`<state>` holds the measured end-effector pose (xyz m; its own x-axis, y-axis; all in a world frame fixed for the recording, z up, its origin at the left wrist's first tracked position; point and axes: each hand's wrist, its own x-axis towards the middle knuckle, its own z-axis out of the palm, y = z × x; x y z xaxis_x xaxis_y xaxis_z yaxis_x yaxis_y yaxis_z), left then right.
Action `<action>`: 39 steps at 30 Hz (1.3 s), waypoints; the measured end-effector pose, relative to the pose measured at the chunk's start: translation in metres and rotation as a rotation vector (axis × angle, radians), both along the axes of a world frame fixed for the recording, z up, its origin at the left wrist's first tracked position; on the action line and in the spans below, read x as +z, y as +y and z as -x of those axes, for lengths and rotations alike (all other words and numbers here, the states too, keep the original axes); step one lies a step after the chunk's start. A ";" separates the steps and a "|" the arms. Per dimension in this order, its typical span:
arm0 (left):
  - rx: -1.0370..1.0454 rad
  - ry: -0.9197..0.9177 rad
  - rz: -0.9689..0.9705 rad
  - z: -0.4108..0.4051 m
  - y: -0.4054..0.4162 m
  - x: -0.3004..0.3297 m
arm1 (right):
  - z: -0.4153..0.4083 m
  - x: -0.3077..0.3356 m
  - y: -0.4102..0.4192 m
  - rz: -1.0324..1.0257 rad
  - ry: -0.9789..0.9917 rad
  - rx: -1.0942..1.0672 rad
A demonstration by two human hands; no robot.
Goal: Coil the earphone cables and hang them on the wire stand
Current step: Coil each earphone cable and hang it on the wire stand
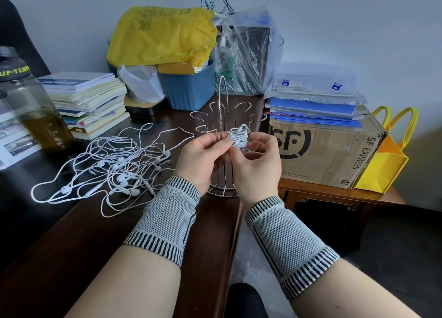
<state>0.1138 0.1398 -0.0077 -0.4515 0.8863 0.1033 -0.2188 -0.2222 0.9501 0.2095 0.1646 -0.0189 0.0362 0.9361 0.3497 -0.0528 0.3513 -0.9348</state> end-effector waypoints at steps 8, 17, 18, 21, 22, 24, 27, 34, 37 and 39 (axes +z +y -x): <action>-0.032 -0.009 -0.022 0.001 0.002 -0.003 | -0.009 0.001 0.007 -0.109 -0.130 0.002; -0.051 0.024 -0.059 0.002 0.003 -0.005 | -0.015 -0.002 0.014 -0.248 -0.209 0.005; -0.055 0.021 -0.066 0.002 0.003 -0.004 | -0.016 -0.002 0.015 -0.250 -0.199 0.016; -0.067 0.036 -0.081 0.002 0.003 -0.004 | -0.017 0.001 0.016 -0.204 -0.148 0.075; -0.059 0.057 -0.076 0.001 0.003 -0.004 | -0.017 0.003 0.016 -0.188 -0.128 0.087; -0.034 0.083 -0.065 0.000 0.003 -0.005 | -0.018 0.006 0.018 -0.153 -0.108 0.106; -0.017 0.073 -0.055 -0.003 0.003 -0.003 | -0.022 0.011 0.019 -0.121 -0.082 0.156; 0.125 0.174 -0.027 -0.009 0.005 -0.003 | -0.027 0.016 0.017 -0.172 -0.081 0.175; 0.157 0.211 -0.023 -0.010 0.007 -0.003 | -0.029 0.018 0.016 -0.167 -0.077 0.179; 0.158 0.212 -0.017 -0.009 0.007 -0.004 | -0.029 0.019 0.016 -0.144 -0.059 0.196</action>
